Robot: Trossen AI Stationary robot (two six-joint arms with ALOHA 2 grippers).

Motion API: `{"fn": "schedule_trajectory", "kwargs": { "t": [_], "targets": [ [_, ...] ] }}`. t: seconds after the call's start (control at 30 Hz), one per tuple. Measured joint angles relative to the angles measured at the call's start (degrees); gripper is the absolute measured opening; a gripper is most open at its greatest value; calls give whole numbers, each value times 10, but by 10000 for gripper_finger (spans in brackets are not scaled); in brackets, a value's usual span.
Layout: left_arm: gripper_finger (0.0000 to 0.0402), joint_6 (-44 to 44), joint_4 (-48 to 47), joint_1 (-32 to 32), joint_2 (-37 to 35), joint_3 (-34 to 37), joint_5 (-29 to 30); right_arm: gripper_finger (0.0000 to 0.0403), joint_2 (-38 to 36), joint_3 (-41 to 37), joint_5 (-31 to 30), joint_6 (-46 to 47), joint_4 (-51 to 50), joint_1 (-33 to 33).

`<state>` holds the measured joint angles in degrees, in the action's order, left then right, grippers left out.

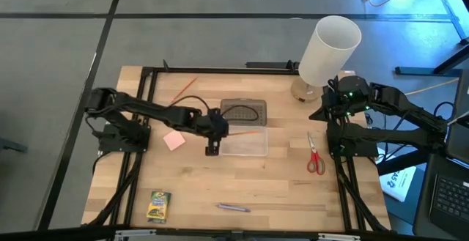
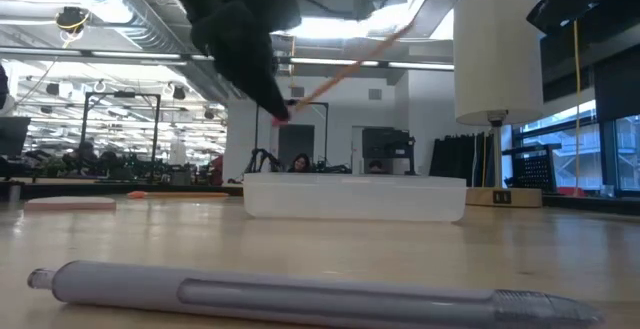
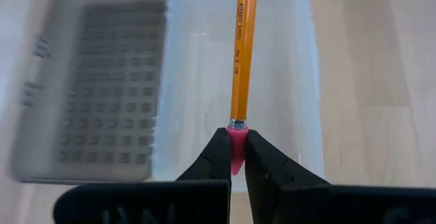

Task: Pack school essentials
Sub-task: Put the right orange pencil into the supply box

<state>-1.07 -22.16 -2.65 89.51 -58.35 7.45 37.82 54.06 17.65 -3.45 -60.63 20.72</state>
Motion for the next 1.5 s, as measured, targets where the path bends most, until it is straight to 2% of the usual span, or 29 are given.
{"fn": "schedule_trajectory", "kwargs": {
  "t": [0.13,0.57,1.13,1.5],
  "targets": [
    [7,8,32,0,34,0,0,7,0,0,0,2,0,0],
    [9,16,16,33,95,0,10,7,0,-1,-2,3,0,0],
    [12,33,-19,46,98,0,21,7,0,-1,-2,3,1,0],
    [42,31,-19,46,98,0,21,7,0,-1,-1,4,1,0]
  ]
}}
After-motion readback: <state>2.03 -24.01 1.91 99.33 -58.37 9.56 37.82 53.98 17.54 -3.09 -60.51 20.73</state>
